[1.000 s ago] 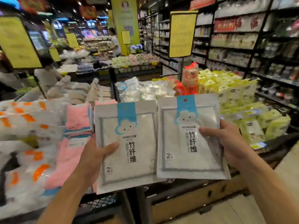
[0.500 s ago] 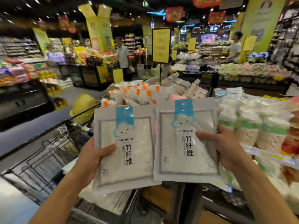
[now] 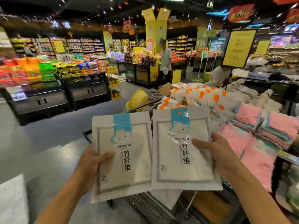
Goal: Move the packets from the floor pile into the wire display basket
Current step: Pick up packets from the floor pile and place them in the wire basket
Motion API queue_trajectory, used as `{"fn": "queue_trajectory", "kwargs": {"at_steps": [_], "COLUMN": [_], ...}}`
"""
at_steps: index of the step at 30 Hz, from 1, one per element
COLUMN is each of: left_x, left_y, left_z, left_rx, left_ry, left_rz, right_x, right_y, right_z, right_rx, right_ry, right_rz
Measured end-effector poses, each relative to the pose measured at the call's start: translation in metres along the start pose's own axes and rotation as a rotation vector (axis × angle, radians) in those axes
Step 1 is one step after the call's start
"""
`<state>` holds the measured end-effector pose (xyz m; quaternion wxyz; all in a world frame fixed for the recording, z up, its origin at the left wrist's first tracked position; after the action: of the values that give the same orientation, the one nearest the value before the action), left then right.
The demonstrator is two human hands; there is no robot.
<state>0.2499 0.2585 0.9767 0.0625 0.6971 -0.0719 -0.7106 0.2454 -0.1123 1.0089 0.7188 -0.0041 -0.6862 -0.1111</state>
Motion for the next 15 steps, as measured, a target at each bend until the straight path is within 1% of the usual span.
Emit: {"fn": "queue_trajectory", "kwargs": {"at_steps": [3,6,10,15], "left_x": [0.002,0.006,0.013,0.026], "left_y": [-0.059,-0.1,-0.135,-0.159], "left_z": [-0.005,-0.01,-0.023,-0.055], "left_rx": [-0.056,-0.082,-0.138,-0.181], "left_ry": [-0.009,-0.02,-0.04,-0.067], "left_rz": [0.053,0.052,0.068,0.075], "right_x": [-0.021,-0.037,-0.052,-0.076], "right_y": [0.052,0.089,0.121,0.144], "right_z": [-0.009,-0.017,-0.031,-0.068], "right_rx": [0.039,0.06,0.089,0.094], "right_ry": [0.026,0.059,0.091,0.138], "right_rz": [0.005,0.009,0.008,0.019]}}
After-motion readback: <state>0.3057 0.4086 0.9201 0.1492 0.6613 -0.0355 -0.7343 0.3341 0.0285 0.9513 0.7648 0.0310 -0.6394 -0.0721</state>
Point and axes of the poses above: each hand's wrist, its own z-axis away from the middle knuckle, its own y-axis out of the palm, x = y × z, the point moved 6 cm from there along -z, towards the middle knuckle, and after that the axes turned 1 degree about x, right-handed, at the moved point
